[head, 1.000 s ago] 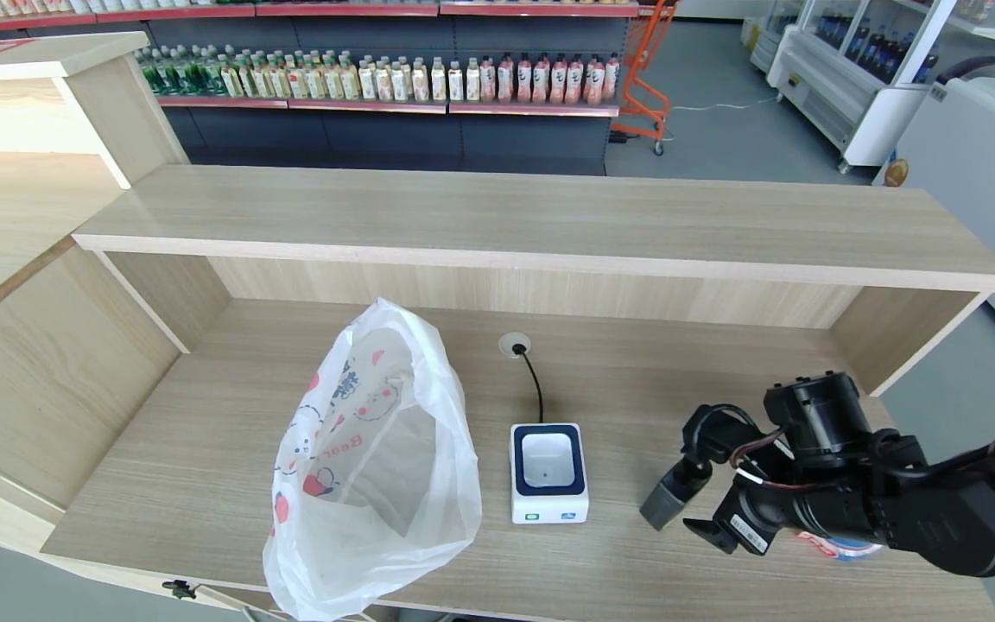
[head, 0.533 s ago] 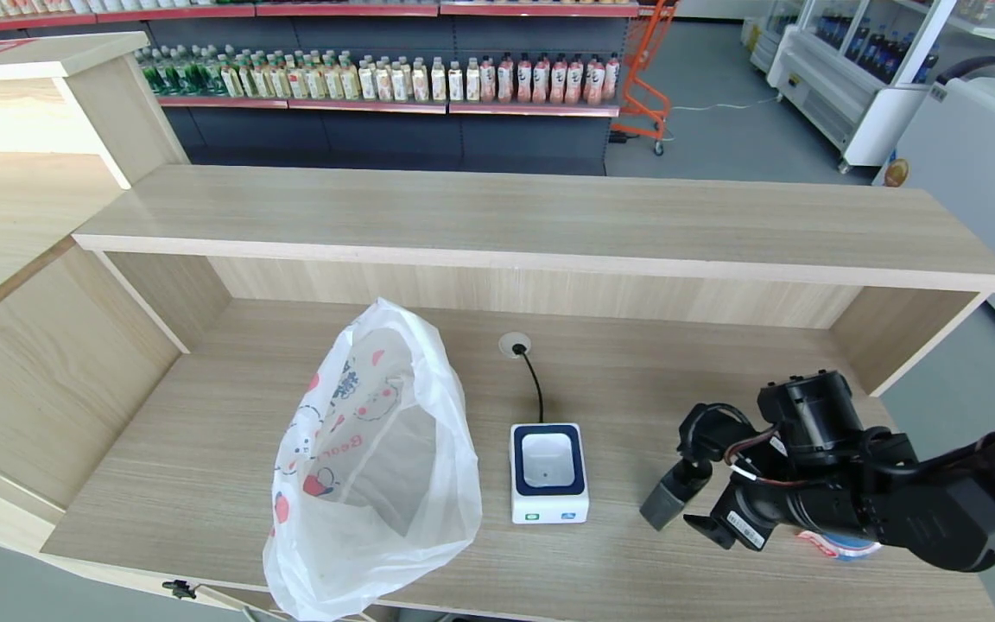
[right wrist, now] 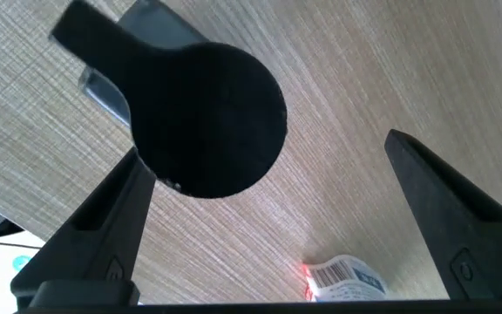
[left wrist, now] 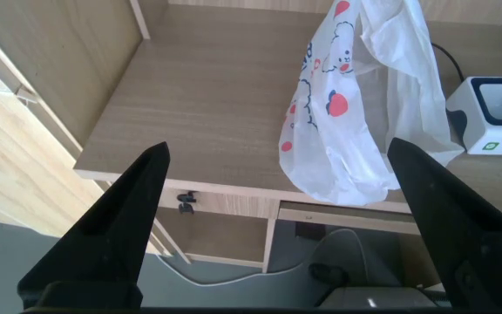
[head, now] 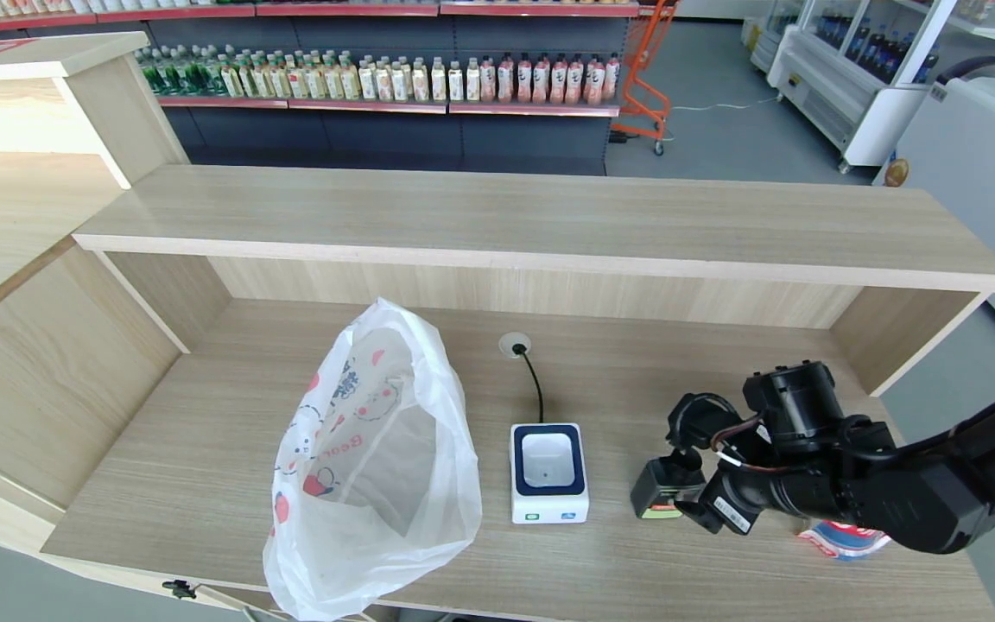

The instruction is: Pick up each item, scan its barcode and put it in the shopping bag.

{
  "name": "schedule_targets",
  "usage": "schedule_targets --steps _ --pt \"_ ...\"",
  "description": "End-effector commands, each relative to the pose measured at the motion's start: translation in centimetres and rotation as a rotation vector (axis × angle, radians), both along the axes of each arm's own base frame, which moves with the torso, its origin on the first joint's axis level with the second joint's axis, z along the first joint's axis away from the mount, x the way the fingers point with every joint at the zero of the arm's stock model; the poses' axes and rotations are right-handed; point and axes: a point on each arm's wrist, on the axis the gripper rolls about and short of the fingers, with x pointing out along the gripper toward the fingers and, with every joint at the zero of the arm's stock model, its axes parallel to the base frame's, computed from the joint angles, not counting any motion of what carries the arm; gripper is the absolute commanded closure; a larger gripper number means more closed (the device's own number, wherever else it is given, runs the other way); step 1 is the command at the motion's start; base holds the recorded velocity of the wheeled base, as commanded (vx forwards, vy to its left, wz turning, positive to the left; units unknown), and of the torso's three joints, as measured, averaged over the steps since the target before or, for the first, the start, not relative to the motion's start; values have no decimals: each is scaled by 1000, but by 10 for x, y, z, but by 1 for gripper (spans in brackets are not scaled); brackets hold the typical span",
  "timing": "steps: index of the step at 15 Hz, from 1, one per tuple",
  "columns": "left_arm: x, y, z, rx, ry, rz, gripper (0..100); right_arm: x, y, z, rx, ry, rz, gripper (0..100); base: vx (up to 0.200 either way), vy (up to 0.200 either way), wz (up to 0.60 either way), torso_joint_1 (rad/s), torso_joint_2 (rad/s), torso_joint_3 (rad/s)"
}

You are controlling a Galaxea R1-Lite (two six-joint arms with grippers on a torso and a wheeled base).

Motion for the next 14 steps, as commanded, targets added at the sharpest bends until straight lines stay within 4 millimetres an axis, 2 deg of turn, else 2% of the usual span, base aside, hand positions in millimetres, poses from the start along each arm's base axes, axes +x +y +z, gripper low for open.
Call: schedule_targets --steps 1,4,7,11,12,14 --pt "0 0 0 0 0 1 0 7 6 -5 6 7 15 0 0 0 0 0 0 0" --pt "0 0 0 0 0 1 0 14 14 -8 83 35 109 0 0 0 0 0 0 0" --pt "0 0 0 0 0 1 0 17 23 -15 107 59 109 0 0 0 0 0 0 0" --pt "0 0 0 0 0 1 0 22 46 -25 194 53 99 0 0 0 0 0 0 0" --pt "0 0 0 0 0 1 0 24 51 -29 208 45 101 100 0 0 0 0 0 0" --pt "0 0 0 0 0 1 0 23 52 -29 211 43 104 100 0 0 0 0 0 0"
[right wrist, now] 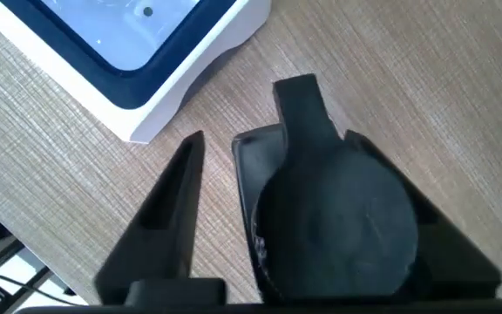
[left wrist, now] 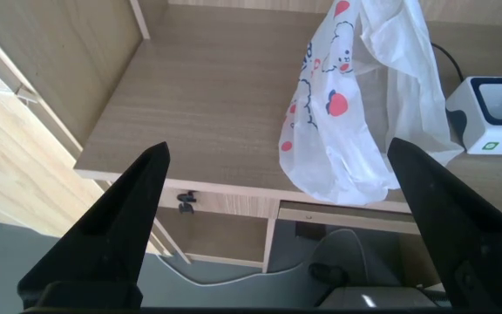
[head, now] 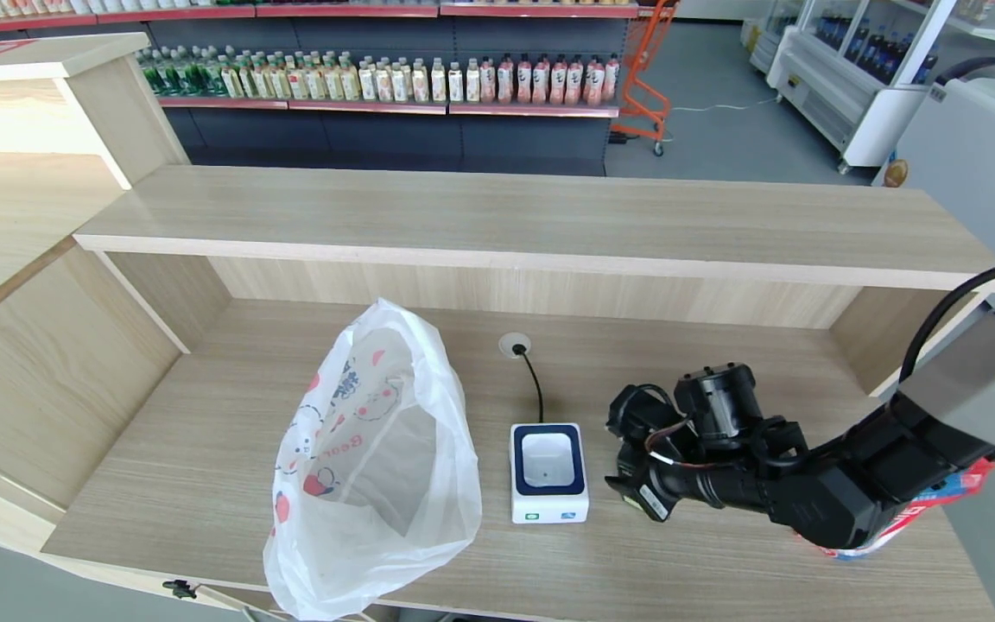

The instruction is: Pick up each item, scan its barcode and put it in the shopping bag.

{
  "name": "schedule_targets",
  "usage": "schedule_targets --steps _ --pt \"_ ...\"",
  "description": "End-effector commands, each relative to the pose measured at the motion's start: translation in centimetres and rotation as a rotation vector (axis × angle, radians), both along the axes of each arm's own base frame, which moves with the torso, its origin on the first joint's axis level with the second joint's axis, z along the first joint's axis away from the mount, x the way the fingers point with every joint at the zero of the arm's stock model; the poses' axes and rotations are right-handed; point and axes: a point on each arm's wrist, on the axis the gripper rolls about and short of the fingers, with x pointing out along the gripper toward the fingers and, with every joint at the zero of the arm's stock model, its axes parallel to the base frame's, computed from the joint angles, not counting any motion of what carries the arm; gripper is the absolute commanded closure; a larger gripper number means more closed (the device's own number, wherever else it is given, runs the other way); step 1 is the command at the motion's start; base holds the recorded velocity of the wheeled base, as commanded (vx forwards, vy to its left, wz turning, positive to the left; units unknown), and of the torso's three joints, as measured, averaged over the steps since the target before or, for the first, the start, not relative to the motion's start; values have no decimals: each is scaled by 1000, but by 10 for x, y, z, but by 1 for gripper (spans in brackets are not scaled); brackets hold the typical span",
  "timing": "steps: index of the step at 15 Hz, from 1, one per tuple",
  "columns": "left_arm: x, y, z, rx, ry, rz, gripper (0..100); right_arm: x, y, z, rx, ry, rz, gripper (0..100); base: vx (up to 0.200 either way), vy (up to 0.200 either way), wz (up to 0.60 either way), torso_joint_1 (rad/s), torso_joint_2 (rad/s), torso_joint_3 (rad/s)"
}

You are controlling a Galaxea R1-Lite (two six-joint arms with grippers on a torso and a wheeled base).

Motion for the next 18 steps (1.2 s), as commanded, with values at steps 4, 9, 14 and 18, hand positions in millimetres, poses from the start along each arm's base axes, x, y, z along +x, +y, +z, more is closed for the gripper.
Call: schedule_targets --steps 4,9,14,18 --pt "0 0 0 0 0 0 0 -16 -12 4 -13 20 -13 100 0 0 0 0 0 0" --pt "0 0 0 0 0 0 0 -42 -37 46 200 -57 -170 100 0 0 0 0 0 0" --pt "0 0 0 0 0 0 0 -91 -112 93 82 -349 -264 100 0 0 0 0 0 0" --pt "0 0 0 0 0 0 0 -119 -122 108 -249 -623 247 100 0 0 0 0 0 0"
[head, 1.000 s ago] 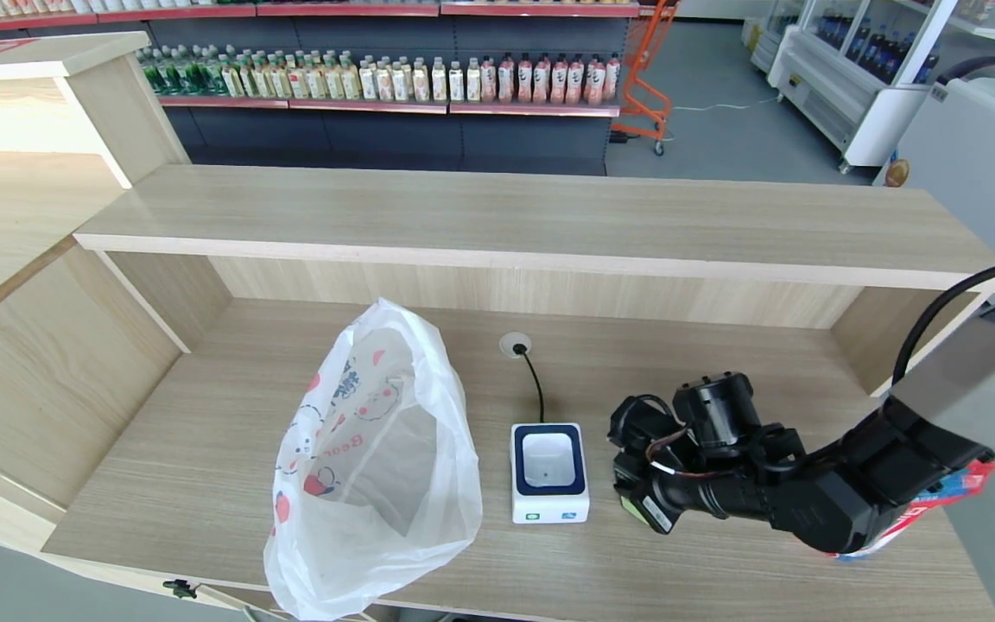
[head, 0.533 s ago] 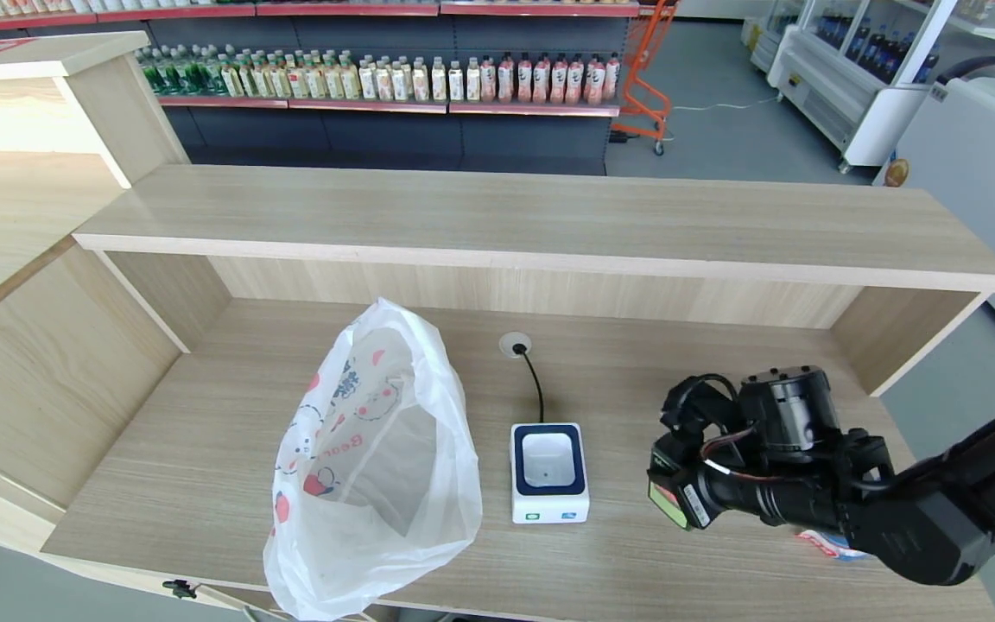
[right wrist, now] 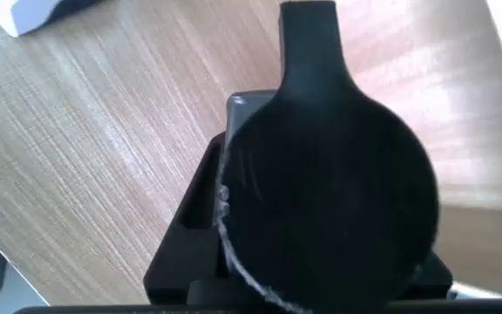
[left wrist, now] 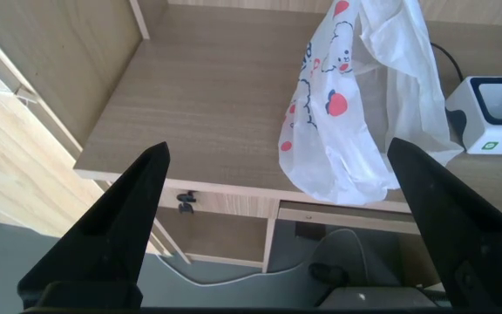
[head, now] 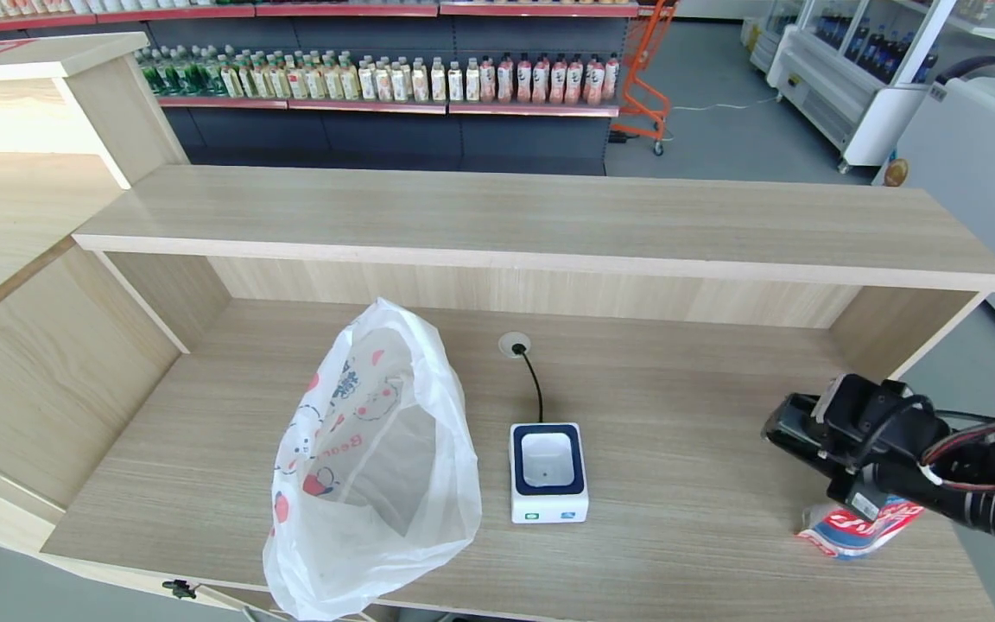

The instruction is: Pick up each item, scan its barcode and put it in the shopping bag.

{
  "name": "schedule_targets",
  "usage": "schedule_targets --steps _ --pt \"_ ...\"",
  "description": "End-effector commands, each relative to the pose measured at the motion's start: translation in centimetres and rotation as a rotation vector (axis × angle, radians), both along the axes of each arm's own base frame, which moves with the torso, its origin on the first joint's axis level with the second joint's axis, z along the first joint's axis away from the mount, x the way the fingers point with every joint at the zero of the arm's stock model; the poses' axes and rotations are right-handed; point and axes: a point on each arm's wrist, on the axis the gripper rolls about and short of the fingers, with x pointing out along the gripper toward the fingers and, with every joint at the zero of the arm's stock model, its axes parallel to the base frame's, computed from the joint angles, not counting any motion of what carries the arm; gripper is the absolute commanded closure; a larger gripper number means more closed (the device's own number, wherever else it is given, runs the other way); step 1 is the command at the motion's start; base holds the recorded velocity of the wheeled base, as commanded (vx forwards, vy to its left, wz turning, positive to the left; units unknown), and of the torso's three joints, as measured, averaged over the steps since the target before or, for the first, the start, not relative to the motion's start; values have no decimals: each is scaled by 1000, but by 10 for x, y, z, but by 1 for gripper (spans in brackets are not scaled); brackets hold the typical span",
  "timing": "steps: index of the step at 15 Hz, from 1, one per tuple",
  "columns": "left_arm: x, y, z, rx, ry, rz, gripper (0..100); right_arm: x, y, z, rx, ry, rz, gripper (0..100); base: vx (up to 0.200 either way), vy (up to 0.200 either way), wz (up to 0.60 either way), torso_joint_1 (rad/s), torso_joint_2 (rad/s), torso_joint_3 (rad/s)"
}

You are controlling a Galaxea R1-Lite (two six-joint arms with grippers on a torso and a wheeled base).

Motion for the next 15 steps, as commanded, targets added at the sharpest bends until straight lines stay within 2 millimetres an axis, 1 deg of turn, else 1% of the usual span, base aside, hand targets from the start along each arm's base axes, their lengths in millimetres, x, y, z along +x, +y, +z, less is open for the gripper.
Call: schedule_targets --steps 1,2,4,5,6,7,8,10,11,13,14,15 --pt "0 0 0 0 0 0 0 -19 -11 13 -177 -206 293 100 0 0 0 0 0 0" --pt "0 0 0 0 0 0 0 -20 -10 12 -321 -364 524 100 0 0 0 0 0 0" --pt "0 0 0 0 0 0 0 -23 3 1 -579 -651 861 100 0 0 0 0 0 0" --pt "0 0 0 0 0 0 0 -28 14 -9 -688 -732 1002 100 0 0 0 0 0 0" --pt "0 0 0 0 0 0 0 -31 25 -21 -727 -736 1121 100 0 0 0 0 0 0" --pt "0 0 0 0 0 0 0 -33 32 -28 -761 -757 1192 100 0 0 0 0 0 0" --pt "0 0 0 0 0 0 0 -35 46 -34 -792 -834 1293 100 0 0 0 0 0 0" --pt "0 0 0 0 0 0 0 -33 51 -32 -809 -887 1302 100 0 0 0 0 0 0" --pt "0 0 0 0 0 0 0 -27 55 -25 -830 -964 1276 100 0 0 0 0 0 0" --pt "0 0 0 0 0 0 0 -18 76 -8 -823 -1163 1265 100 0 0 0 0 0 0" --pt "0 0 0 0 0 0 0 -15 84 -6 -789 -1221 1288 100 0 0 0 0 0 0" --pt "0 0 0 0 0 0 0 -15 94 -7 -766 -1241 1321 100 0 0 0 0 0 0"
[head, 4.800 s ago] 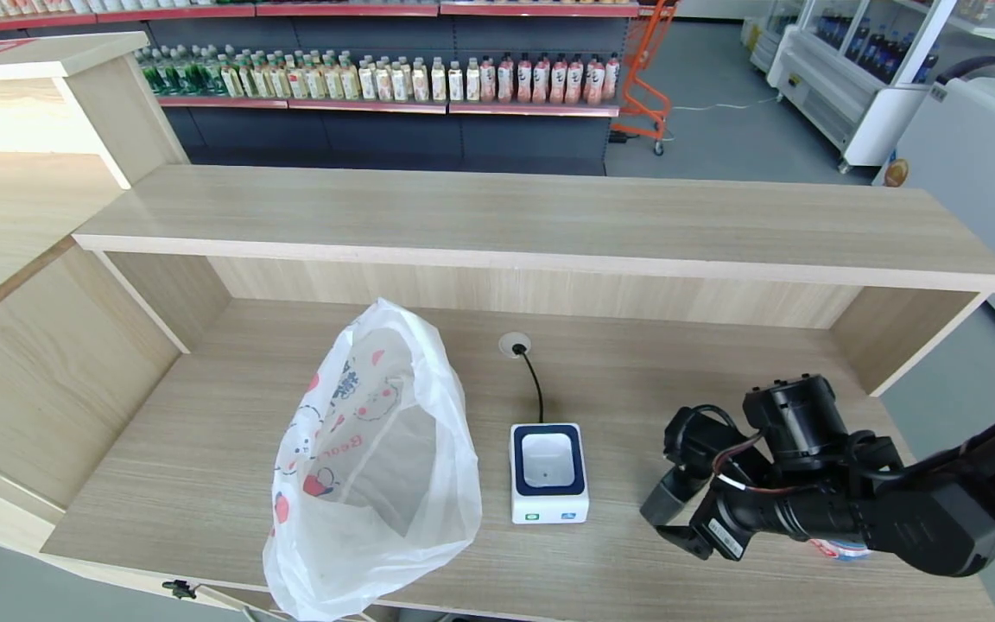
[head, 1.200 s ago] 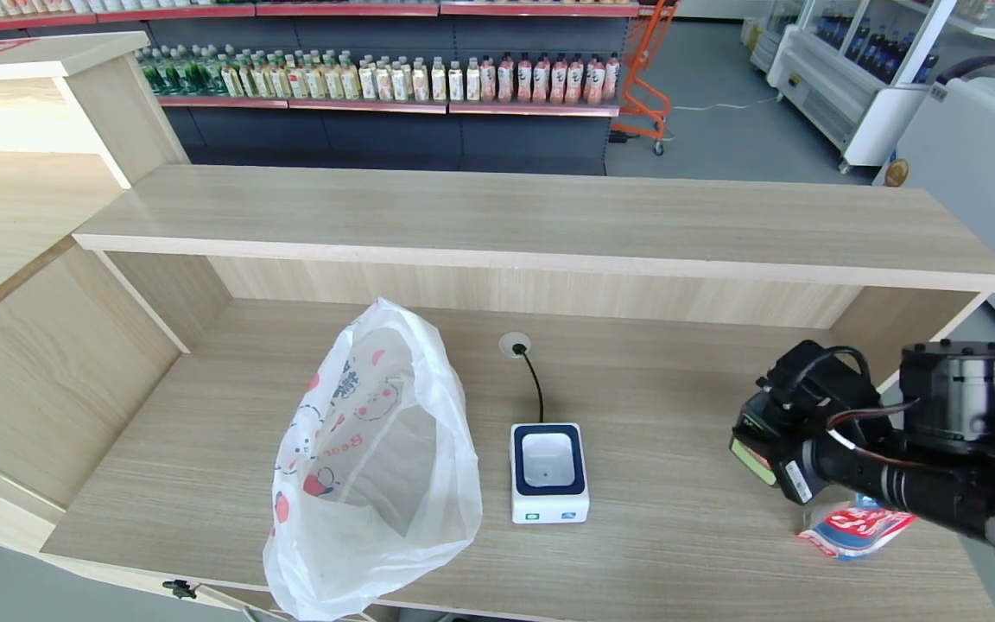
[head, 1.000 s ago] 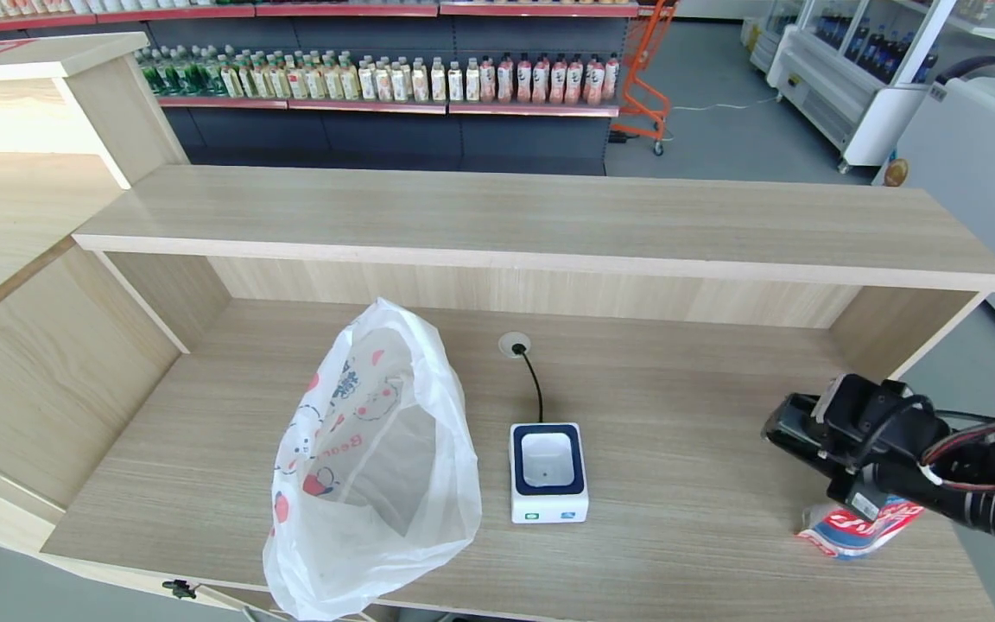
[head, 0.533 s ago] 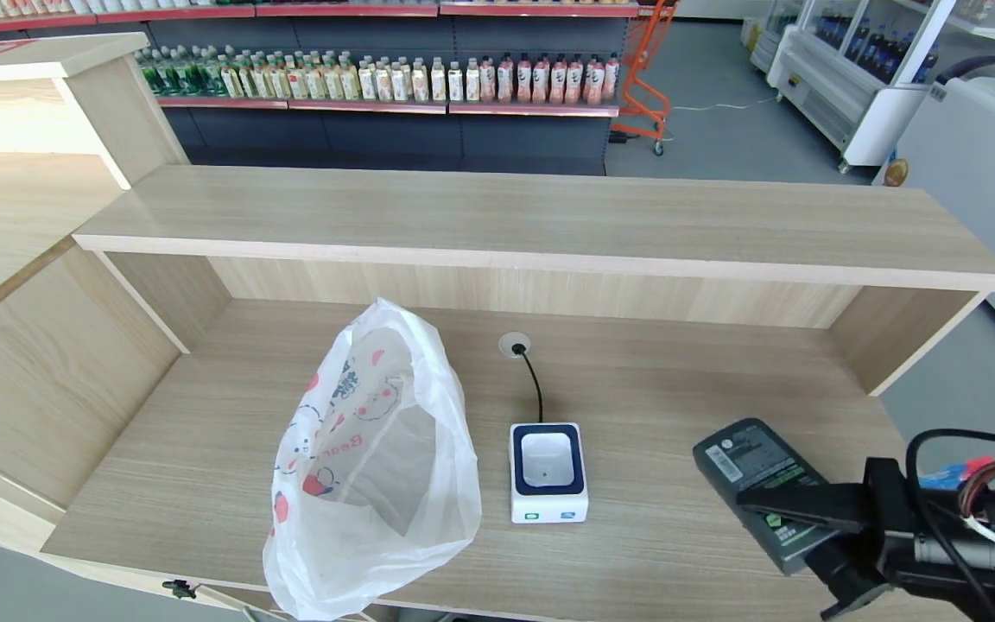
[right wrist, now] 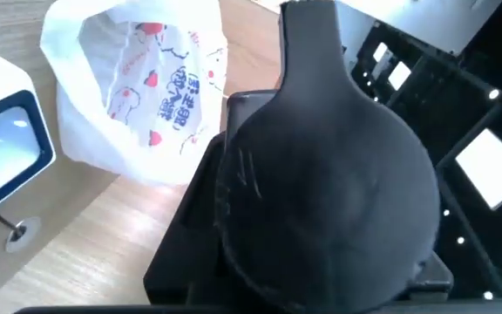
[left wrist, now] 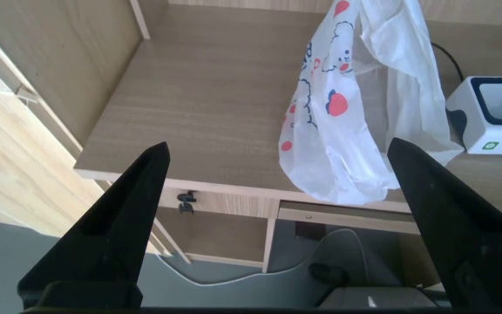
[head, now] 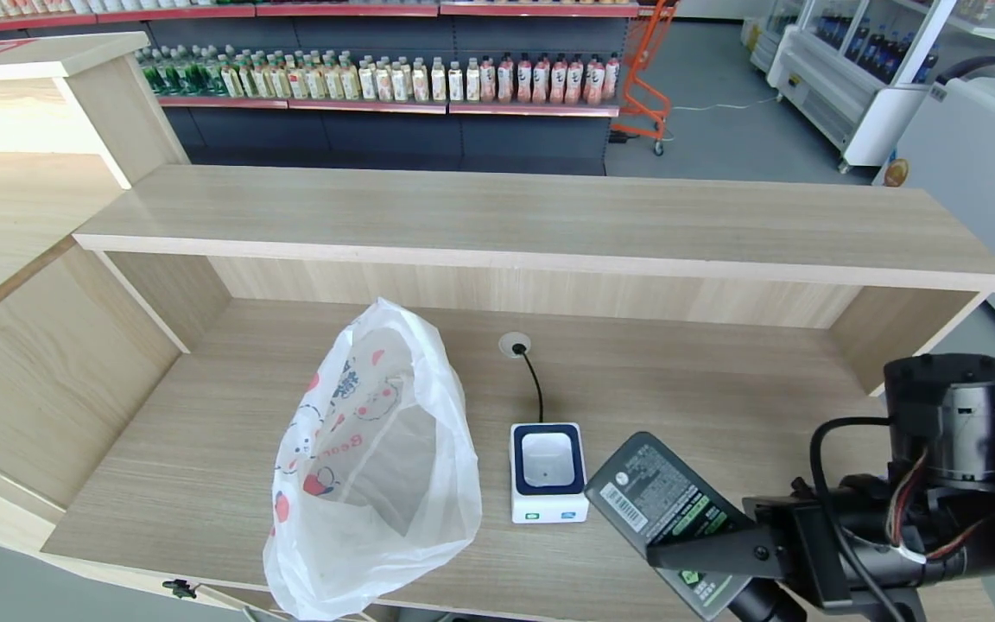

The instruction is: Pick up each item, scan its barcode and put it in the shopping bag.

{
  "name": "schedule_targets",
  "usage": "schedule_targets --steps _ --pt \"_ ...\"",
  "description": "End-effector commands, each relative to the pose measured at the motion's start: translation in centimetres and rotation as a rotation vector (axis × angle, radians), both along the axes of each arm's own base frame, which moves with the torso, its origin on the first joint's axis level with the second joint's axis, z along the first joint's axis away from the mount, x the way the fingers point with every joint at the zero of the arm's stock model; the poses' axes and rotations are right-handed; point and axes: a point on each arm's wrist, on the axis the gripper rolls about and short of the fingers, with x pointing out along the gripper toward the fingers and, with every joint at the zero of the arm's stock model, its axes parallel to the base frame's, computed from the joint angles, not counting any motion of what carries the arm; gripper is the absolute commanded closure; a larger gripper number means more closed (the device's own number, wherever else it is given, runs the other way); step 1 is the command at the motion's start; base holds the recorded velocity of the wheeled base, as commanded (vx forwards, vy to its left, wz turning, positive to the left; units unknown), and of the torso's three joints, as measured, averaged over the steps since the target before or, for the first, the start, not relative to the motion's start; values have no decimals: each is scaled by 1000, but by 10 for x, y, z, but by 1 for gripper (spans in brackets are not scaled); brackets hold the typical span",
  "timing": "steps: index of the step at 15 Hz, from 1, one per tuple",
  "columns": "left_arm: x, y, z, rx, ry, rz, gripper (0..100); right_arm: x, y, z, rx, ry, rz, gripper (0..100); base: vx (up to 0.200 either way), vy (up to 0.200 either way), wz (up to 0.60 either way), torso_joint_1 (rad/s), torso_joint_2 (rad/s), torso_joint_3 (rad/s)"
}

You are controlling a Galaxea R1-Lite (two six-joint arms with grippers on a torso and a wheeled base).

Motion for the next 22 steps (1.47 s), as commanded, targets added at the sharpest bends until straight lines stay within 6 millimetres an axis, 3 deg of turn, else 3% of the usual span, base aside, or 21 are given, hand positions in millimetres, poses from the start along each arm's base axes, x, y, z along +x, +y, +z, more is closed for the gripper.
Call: schedule_targets --steps 1,4,7,22 --pt "0 0 0 0 0 1 0 1 24 -5 -6 15 93 100 0 0 0 0 0 0" --pt "0 0 0 0 0 1 0 -6 39 -9 -8 12 160 100 0 0 0 0 0 0" --pt "0 0 0 0 0 1 0 0 43 -9 2 -4 161 100 0 0 0 0 0 0" --pt "0 0 0 0 0 1 0 15 51 -26 -33 78 149 100 0 0 0 0 0 0"
